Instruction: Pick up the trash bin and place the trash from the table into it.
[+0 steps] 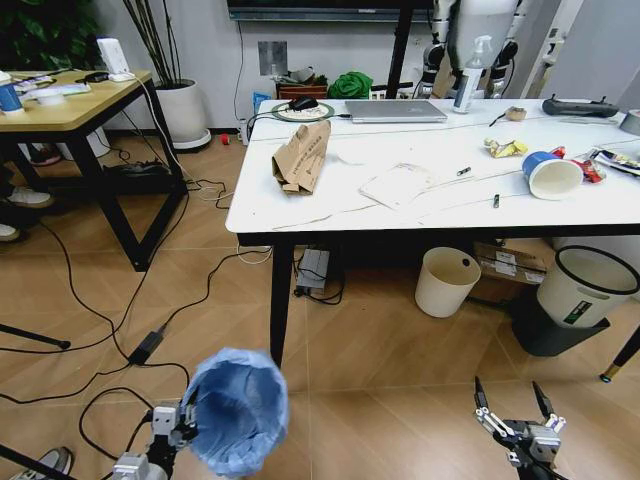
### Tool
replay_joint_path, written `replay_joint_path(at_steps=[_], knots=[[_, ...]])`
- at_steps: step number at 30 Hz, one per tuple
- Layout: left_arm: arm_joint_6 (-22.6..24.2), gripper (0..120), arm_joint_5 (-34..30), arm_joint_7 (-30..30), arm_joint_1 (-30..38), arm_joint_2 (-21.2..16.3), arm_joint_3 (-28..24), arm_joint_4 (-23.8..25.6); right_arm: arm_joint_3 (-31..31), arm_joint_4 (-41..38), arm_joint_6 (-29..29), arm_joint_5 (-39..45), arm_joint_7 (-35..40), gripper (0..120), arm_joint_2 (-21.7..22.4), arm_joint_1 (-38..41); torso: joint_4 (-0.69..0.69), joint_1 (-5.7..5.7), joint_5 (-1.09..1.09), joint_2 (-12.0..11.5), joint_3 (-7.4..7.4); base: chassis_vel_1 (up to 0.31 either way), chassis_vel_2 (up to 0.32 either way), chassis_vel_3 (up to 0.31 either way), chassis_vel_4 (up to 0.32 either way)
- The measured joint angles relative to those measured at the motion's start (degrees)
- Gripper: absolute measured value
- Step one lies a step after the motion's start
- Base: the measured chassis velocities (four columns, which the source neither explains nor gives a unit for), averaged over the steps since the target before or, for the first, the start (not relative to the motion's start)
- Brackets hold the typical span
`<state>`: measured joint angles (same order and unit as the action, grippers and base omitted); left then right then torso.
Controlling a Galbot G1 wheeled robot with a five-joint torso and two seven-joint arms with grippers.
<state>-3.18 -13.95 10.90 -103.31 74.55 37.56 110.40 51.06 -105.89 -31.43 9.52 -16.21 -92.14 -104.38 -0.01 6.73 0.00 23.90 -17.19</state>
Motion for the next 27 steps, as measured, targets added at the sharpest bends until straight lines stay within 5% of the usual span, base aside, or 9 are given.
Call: replay_joint_path(at_steps=[5, 10, 18, 27], knots=[[2.68, 0, -3.74, -0.38, -3.53, -0.01, -1.73, 5.09, 0.08, -0.28, -0.02, -0.31, 0.01, 100, 0.00, -0.45, 0.01, 0.00, 0.00, 0.00, 0.00, 0.000, 0.000, 0.000, 0.000], [3.92, 0, 0.77, -4.51, -7.50, -0.60, -4.53, 10.99, 0.22, -0.31, -0.17, -0.49, 0.03, 100, 0.00, -0.62, 0.01, 0.00, 0.00, 0.00, 0.00, 0.000, 0.000, 0.000, 0.000], [2.84, 0, 1.71, -6.62, -8.14, -0.53, -7.60, 12.76, -0.08, 0.04, -0.09, -1.26, 0.04, 100, 0.00, -0.63, 0.01, 0.00, 0.01, 0.00, 0.00, 0.000, 0.000, 0.000, 0.000], [3.28, 0, -7.32, -11.85, -8.33, -1.51, -11.70, 14.72, 0.36, 0.03, 0.07, -1.34, 0.10, 100, 0.00, -1.06, 0.01, 0.00, 0.00, 0.00, 0.00, 0.000, 0.000, 0.000, 0.000]])
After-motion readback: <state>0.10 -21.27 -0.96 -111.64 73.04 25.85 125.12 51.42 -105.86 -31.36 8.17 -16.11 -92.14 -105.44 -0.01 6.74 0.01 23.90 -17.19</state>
